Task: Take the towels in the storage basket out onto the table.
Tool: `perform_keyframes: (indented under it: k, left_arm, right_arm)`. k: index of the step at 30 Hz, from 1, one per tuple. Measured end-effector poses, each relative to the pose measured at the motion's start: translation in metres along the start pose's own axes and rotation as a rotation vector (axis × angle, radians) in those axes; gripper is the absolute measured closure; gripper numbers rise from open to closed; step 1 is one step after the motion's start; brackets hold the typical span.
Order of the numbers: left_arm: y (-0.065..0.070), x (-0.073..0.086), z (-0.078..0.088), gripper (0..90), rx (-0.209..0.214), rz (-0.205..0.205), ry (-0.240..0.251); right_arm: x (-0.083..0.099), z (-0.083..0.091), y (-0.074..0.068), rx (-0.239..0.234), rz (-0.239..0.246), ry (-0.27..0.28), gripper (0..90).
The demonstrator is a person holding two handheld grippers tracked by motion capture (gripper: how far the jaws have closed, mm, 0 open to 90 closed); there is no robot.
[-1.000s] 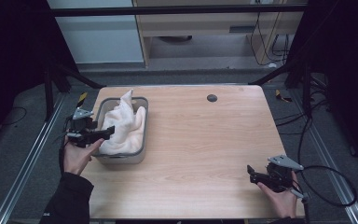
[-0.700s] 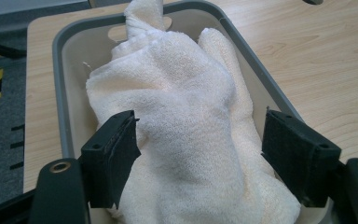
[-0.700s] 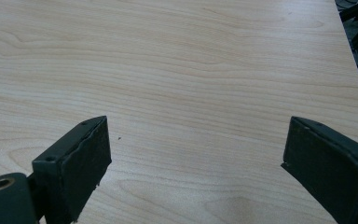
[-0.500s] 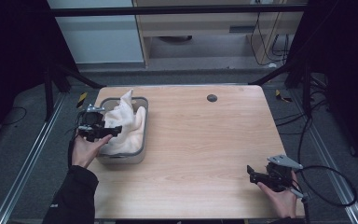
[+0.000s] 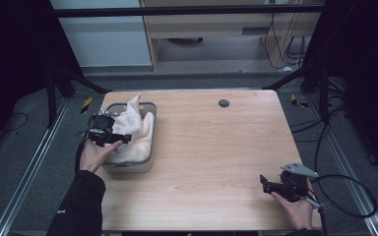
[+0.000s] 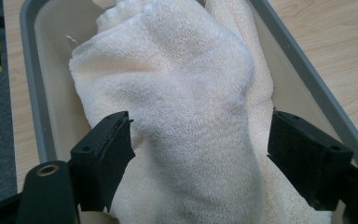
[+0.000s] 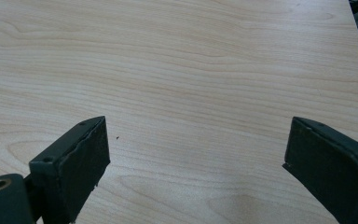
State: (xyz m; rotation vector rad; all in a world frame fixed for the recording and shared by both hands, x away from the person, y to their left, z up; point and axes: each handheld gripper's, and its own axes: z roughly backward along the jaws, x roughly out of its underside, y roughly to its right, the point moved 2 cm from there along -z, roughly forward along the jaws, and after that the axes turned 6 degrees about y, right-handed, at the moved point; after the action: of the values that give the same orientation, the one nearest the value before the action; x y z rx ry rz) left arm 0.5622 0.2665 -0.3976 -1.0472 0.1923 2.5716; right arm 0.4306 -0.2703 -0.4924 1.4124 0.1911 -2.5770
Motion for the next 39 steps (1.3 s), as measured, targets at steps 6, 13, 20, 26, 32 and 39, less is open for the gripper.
perform_keyframes:
  k: [6, 13, 20, 26, 32, 39]
  left_arm:
    - [0.004, 0.002, -0.006, 17.9, 0.003, -0.014, -0.032]
    - [0.007, 0.007, -0.019, 16.7, -0.005, -0.030, -0.094]
    - [0.006, 0.011, -0.029, 16.8, -0.026, -0.042, -0.140]
    - [0.003, 0.014, -0.035, 19.1, -0.025, -0.025, -0.161]
    - [0.004, 0.015, -0.039, 28.4, -0.040, -0.019, -0.186]
    - [0.004, 0.017, -0.043, 37.5, -0.046, 0.007, -0.207]
  right_arm:
    - [0.000, -0.001, -0.001, -0.007, -0.008, -0.009, 6.0]
    - [0.000, -0.001, 0.000, -0.010, -0.002, -0.016, 5.8]
    - [0.001, -0.003, -0.001, -0.012, 0.000, -0.024, 5.3]
    - [0.001, -0.003, -0.001, -0.015, 0.005, -0.027, 5.3]
    - [0.001, -0.003, -0.001, -0.019, 0.000, -0.028, 5.3]
    - [0.001, -0.003, -0.001, -0.018, 0.005, -0.029, 5.2]
